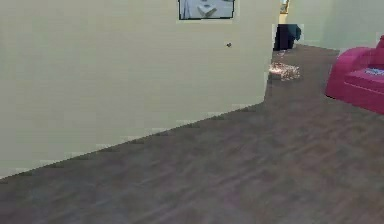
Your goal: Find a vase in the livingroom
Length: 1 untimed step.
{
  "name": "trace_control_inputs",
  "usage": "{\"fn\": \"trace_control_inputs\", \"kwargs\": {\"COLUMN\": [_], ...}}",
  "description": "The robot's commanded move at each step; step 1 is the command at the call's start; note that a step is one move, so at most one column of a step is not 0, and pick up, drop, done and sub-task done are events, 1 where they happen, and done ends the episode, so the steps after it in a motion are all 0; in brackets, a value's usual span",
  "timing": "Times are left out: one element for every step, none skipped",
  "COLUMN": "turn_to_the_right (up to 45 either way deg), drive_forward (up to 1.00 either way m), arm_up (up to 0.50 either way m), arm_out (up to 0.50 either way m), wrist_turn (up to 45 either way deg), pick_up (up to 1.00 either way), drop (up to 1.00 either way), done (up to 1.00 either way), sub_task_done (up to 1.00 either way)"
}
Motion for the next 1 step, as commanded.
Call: {"fn": "trace_control_inputs", "kwargs": {"turn_to_the_right": [33.0], "drive_forward": [0.0], "arm_up": [0.0], "arm_out": [0.0], "wrist_turn": [0.0], "pick_up": [0.0], "drop": [0.0], "done": [0.0], "sub_task_done": [0.0]}}
